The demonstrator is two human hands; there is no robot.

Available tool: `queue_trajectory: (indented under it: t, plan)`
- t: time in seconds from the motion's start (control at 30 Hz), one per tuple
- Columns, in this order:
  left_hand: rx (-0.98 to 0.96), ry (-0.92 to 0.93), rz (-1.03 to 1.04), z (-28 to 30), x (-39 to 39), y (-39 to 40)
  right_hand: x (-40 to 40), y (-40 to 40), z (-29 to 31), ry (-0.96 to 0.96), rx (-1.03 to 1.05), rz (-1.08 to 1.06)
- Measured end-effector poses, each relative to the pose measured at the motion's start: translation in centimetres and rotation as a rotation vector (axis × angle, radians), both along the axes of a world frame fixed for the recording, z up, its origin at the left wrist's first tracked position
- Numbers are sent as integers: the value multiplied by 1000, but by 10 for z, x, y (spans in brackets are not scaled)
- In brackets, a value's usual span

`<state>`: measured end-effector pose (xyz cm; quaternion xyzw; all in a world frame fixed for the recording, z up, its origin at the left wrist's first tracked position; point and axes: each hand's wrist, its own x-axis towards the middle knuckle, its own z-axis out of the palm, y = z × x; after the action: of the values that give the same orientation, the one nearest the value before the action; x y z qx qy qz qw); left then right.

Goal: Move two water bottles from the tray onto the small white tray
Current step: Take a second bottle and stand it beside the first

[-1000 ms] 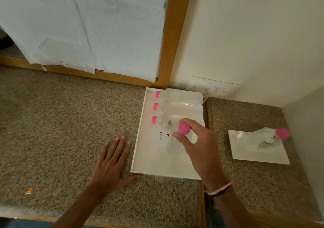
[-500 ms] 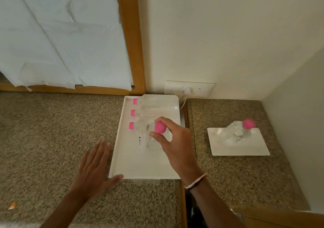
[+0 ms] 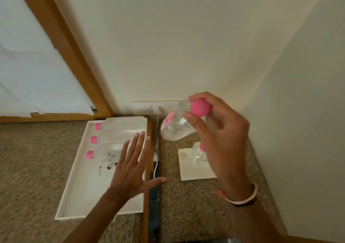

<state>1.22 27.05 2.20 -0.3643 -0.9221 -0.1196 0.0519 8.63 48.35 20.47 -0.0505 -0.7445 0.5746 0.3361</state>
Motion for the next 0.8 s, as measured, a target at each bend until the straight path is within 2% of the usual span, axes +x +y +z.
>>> queue_trajectory:
  t: [0.17,0.33,0.6,0.8]
  plan:
    - [37,-63,-15,-18,10,60,10,81,8,31,32,-60]
    - [17,-142,28,-50,20,94,16,133,-25,-53,71,-128]
    - [-23,-256,42,-94,33,103,29,161,-113,-332,84,-106]
    - [-37,-339,107,-111,38,99,37,159,-152,-419,83,-63]
